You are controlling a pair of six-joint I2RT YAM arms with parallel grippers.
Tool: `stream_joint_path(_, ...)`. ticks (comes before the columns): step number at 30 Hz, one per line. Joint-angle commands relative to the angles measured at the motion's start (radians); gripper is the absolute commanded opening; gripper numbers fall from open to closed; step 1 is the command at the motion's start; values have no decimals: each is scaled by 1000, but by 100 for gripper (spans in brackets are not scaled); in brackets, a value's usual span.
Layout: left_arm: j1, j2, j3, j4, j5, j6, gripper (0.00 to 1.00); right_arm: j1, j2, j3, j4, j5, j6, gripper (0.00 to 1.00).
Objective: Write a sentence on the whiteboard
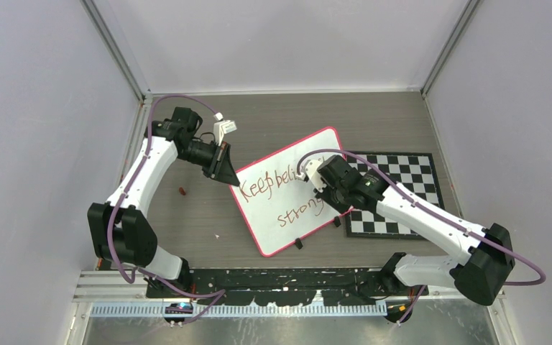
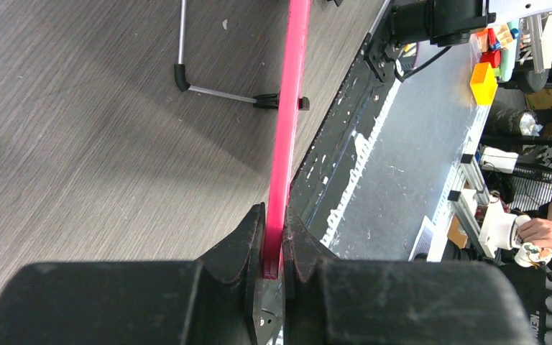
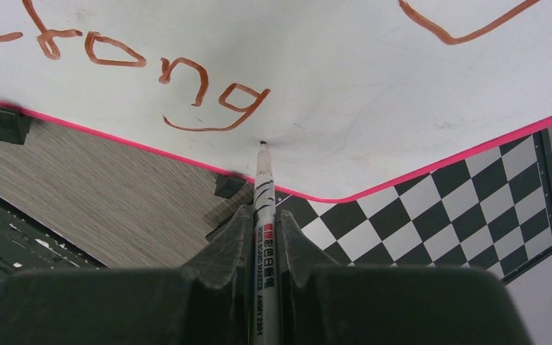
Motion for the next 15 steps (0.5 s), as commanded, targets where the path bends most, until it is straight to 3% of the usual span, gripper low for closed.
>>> stream_joint_path(1, -13, -1, -11, 10, -50, 7, 0, -9, 8, 7, 52, 43, -9, 0)
stream_joint_path(7, -13, -3, -3, 14, -61, -1, 2, -10, -20, 77, -6, -14, -14, 0)
stream_joint_path(9, -13, -10, 3, 10, -60, -4, 14, -9, -47, 119, -44, -83, -18, 0)
stream_joint_path(11, -13, -21, 18, 0, -67, -2, 32, -10, -75, 157, -66, -148, -21, 0)
stream_joint_path(15, -10, -76, 66, -13, -74, -10, 54, -11, -85, 239, -99, -267, -24, 0)
